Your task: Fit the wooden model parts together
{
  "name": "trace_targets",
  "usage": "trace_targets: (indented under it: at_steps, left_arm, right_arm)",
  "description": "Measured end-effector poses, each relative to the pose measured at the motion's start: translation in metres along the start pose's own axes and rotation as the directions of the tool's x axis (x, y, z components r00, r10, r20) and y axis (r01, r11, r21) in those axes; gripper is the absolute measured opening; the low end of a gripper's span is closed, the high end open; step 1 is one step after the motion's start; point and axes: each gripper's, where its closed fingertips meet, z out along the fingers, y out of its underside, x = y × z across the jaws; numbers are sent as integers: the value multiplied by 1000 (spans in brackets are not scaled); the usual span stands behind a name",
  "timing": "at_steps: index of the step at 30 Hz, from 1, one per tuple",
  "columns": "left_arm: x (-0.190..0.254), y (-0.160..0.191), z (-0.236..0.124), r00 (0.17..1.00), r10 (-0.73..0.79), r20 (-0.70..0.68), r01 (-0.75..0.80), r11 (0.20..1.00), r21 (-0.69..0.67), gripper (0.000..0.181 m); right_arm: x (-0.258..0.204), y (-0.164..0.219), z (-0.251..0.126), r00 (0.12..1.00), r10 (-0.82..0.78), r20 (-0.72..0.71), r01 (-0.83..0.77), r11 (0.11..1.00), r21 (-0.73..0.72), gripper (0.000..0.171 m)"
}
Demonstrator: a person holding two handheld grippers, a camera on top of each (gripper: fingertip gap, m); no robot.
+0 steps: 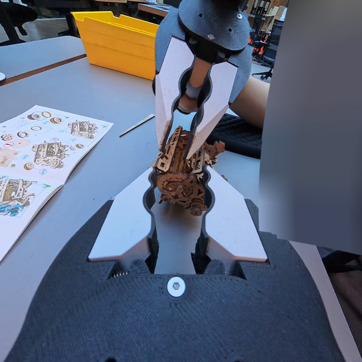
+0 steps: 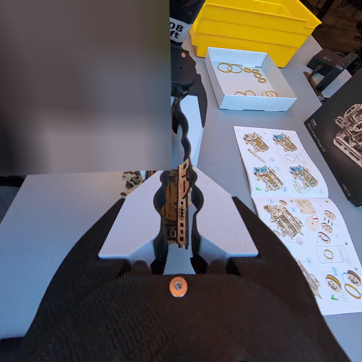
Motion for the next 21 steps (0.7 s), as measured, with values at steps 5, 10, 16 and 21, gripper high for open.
trace_targets:
  at_steps: [5, 10, 16, 21]
  left_arm:
    - [-10, 3, 1, 999, -43, 16, 44, 999, -16, 47]
    - [-12, 3, 2, 999, -48, 23, 48, 999, -13, 46]
    - [-12, 3, 2, 998, -58, 15, 58, 998, -14, 45]
    - [-6, 2, 1, 1000, -19, -3, 19, 1000, -5, 41]
  right_arm:
    - [11, 5, 2, 996, -68, -53, 66, 997, -41, 14]
    - [10, 10, 4, 994, -99, -37, 95, 991, -93, 7]
    - [13, 13, 9, 995, -97, -24, 93, 985, -147, 5]
    - [16, 3, 7, 997, -61, -42, 57, 994, -97, 8]
